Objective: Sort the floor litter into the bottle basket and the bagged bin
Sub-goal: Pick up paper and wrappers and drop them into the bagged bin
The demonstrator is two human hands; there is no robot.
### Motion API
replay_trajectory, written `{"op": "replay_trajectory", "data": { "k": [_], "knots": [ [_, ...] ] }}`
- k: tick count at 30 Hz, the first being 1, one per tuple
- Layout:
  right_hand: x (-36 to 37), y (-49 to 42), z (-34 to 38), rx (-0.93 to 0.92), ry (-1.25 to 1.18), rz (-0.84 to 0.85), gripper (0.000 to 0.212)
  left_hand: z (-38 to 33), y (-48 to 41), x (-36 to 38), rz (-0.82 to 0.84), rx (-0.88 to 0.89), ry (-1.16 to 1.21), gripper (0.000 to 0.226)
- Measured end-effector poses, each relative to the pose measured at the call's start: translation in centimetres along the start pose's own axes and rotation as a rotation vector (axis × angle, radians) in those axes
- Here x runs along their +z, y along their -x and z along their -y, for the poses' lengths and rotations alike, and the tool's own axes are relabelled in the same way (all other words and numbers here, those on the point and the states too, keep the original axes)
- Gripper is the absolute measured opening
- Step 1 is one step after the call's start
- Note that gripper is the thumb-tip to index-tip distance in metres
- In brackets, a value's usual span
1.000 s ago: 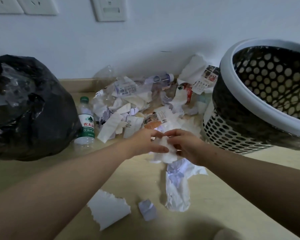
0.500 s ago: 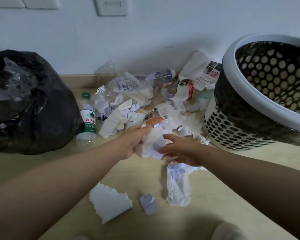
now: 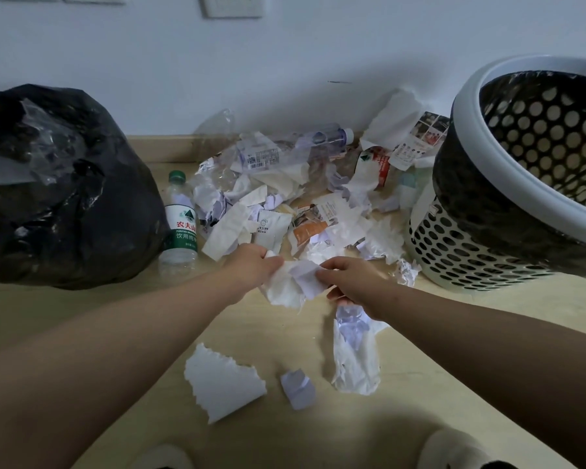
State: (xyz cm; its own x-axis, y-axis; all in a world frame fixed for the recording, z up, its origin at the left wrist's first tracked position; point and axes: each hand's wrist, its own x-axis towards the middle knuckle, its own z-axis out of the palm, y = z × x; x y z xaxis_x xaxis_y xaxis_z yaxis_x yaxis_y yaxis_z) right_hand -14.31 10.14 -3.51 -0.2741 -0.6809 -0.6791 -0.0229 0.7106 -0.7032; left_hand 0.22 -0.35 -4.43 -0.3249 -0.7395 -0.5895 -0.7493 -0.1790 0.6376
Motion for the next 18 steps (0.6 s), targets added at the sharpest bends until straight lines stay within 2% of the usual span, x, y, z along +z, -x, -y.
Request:
{"op": "replay_trajectory", "data": {
  "k": [4,8,18],
  "knots": [
    [0.5,-0.3,-0.5,0.037,-0.081,-0.059,0.007,0.3,-0.2,-0.3,0.012,0.045,-0.064,0.008],
    [0.6,-0.5,-0.7,0.079,-0.110,0.006,0.020,1.0,-0.1,-0.6,0.003,0.035,-0.080,0.015],
    [-0.4,-0.8,-1.3,0.126,0.005,0.069,0.023,1.2,-0.1,-0.4,0.008,0.072,-0.135,0.012]
  ]
}}
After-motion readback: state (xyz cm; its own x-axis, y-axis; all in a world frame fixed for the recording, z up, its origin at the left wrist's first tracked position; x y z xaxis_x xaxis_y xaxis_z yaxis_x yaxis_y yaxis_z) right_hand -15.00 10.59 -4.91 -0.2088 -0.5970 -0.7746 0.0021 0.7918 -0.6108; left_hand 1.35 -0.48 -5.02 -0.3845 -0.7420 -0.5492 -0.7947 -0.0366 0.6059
